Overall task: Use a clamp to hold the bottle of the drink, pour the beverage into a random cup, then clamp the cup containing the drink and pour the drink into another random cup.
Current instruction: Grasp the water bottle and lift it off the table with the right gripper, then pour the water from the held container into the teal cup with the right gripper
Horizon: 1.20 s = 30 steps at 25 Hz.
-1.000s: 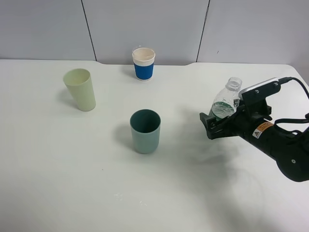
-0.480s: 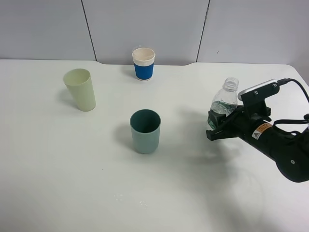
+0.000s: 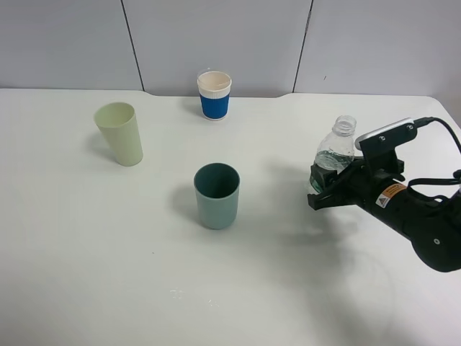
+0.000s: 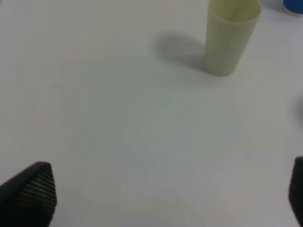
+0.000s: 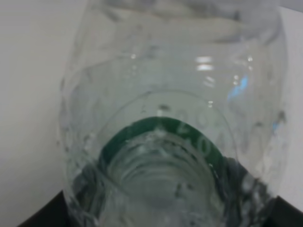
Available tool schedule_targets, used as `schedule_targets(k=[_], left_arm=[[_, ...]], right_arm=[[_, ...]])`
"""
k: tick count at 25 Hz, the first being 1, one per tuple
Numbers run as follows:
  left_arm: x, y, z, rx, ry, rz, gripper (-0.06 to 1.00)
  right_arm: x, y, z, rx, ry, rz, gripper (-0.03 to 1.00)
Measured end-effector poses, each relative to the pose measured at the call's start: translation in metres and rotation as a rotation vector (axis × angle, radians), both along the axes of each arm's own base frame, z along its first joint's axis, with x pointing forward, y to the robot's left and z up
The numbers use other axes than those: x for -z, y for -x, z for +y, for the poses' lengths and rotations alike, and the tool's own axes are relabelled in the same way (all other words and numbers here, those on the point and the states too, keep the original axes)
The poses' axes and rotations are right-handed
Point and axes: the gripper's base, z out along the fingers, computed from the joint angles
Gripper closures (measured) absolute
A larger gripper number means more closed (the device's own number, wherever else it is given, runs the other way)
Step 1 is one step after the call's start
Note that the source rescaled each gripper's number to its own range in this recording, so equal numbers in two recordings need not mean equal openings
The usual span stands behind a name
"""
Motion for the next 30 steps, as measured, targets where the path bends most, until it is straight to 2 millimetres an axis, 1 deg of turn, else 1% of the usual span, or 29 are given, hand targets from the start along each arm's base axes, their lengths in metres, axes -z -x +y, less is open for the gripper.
schedule_targets(k=[4,10,14,18,22,26,30], left_arm=[[0.000,0.000,0.000,-0.002,0.005,0.000,-0.06],[0.000,0.000,0.000,-0.002,0.005,0.000,-0.06],[0.000,0.000,0.000,-0.002,0.005,0.000,-0.06],[0.000,0.000,0.000,0.000,0.000,0.000,-0.06],[0.000,0.000,0.000,0.000,0.000,0.000,-0.06],[0.000,0.000,0.000,-0.002,0.005,0.000,-0.06],[0.000,0.000,0.000,-0.002,0.005,0.000,-0.06]], right_arm=[[-0.008,0.000,0.000,0.014,-0.044,-0.006,0.96],[-0.040,-0.001,-0.002,0.047,-0.106,-0.113,0.96],[-0.053,0.001,-0.003,0.046,-0.118,-0.128,0.96],[-0.062,0.001,-0.002,0.045,-0.116,-0.096,0.96],[-0.073,-0.005,0.001,0.040,-0.106,-0.040,0.96],[-0.089,-0.015,0.007,0.016,-0.091,-0.004,0.96],[-0.099,-0.028,0.014,-0.020,-0.053,0.052,0.96]])
